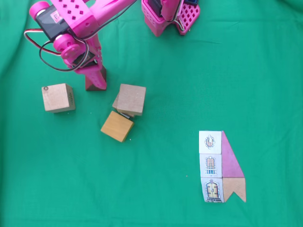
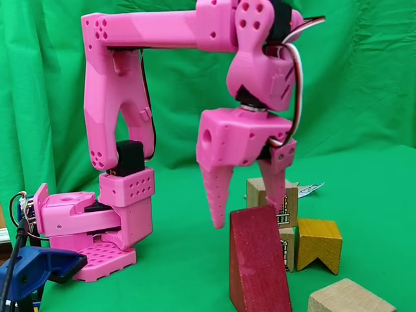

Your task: Grasp some building blocks and build the house on the picture.

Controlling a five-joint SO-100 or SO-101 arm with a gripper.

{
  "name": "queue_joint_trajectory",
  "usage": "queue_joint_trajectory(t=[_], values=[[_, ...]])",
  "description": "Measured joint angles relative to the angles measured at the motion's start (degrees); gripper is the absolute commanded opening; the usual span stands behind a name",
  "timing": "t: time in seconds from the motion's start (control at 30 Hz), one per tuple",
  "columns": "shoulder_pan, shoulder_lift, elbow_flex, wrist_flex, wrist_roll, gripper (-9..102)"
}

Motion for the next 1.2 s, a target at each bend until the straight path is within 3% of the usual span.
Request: queue_joint_trajectory(t=[0.37,0.63,1.2], values=[[0.09,0.00,0.00,-0.70,-0.09,43],[0.09,-2.29,0.26,-10.72,-0.09,43],[0.09,-2.37,5.19,-11.34,-0.09,42]])
